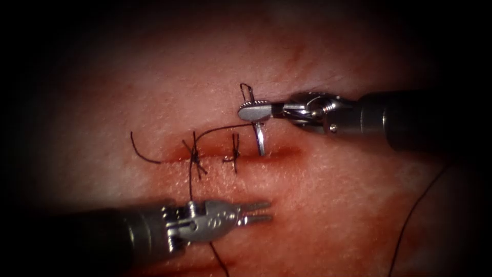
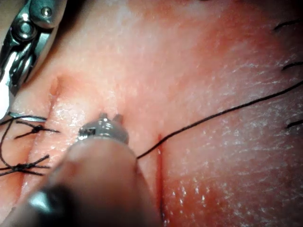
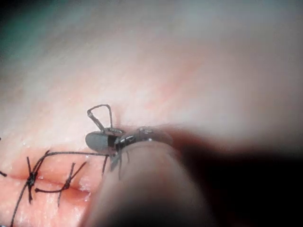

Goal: Wound Closure
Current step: Push needle through skin above incision with right hand

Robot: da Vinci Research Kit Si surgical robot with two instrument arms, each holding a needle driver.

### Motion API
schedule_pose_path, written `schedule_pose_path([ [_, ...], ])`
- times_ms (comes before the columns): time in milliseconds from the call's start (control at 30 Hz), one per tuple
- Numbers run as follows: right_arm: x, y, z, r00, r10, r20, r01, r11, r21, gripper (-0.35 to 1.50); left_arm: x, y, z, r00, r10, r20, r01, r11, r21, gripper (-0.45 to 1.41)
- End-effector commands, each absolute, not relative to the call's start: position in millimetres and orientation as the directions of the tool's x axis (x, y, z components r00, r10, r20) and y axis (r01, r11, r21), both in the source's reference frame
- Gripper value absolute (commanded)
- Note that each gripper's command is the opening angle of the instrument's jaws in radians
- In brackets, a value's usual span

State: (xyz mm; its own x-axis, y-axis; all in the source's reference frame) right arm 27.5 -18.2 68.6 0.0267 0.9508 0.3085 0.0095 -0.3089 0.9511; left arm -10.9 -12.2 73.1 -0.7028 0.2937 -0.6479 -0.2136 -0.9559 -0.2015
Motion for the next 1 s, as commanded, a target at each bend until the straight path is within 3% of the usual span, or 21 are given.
schedule_pose_path([
  [33,28.4,-18.5,69.0,0.022,0.940,0.342,0.025,-0.342,0.939,-0.35,-11.1,-12.1,73.6,-0.704,0.291,-0.648,-0.213,-0.957,-0.198,-0.03],
  [567,29.3,-23.7,66.8,0.065,0.816,0.575,0.023,-0.577,0.817,-0.35,-10.2,-11.9,74.4,-0.705,0.296,-0.644,-0.218,-0.955,-0.200,-0.03],
  [1000,27.9,-26.7,64.5,0.064,0.815,0.576,-0.004,-0.577,0.817,-0.35,-9.9,-11.9,74.4,-0.704,0.301,-0.644,-0.221,-0.954,-0.204,-0.05],
])
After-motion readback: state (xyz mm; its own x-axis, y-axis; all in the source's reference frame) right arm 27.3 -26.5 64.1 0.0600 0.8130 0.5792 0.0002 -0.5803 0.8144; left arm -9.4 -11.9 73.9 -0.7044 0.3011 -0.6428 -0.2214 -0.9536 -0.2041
